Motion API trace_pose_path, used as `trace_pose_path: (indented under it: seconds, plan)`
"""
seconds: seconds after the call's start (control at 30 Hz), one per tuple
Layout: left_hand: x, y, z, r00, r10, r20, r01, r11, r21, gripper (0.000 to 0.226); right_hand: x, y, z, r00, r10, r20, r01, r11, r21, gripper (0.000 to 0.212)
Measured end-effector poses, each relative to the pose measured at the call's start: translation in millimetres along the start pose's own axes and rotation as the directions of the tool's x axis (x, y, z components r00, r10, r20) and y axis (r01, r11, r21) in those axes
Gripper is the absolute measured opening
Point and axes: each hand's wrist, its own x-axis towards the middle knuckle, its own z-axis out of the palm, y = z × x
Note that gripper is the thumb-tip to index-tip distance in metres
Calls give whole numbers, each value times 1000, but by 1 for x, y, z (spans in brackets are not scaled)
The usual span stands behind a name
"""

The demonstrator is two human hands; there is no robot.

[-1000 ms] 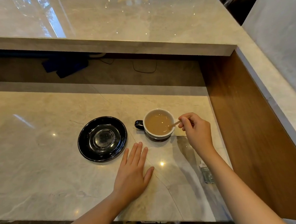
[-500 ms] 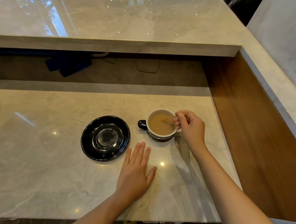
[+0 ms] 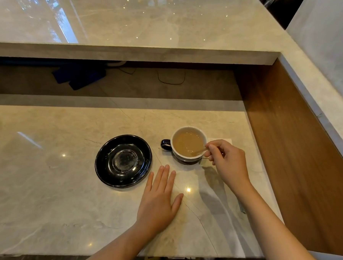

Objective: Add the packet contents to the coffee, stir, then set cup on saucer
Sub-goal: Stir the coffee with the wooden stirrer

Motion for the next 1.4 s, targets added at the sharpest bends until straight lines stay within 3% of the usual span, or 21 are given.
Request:
trace_pose_path:
  seconds: [0.3, 0.43, 0.63, 0.87, 1.03, 1.2, 1.4]
  plan:
    - [-1, 0, -1, 1000, 2, 0, -2, 1000, -2, 64, 28, -6, 22, 993, 42, -115, -27, 991, 128, 17]
    - [0, 0, -1, 1000, 4, 6, -4, 1000, -7, 64, 37, -5, 14, 986, -9, -164, 14, 999, 30, 17]
    - [0, 0, -1, 1000, 3, 1, -3, 1000, -14, 64, 18, -3, -4, 992, -107, -62, 95, 980, -172, 17]
    - [0, 0, -1, 1000, -7, 5, 7, 1000, -15, 65, -2, -9, 10, 995, -92, 39, 95, 993, -70, 17]
    - [0, -1, -1, 1000, -3, 6, 3, 1000, -14, 64, 17, -9, 21, 994, -96, -52, 94, 995, -33, 16]
    - [0, -1, 0, 1000, -2, 5, 2, 1000, -25, 64, 23, -2, 5, 986, -89, -140, 74, 991, -108, 16]
    - [0, -1, -1, 1000, -5, -6, 5, 999, -35, 64, -3, -7, 5, 990, -139, 21, 141, 977, -160, 16]
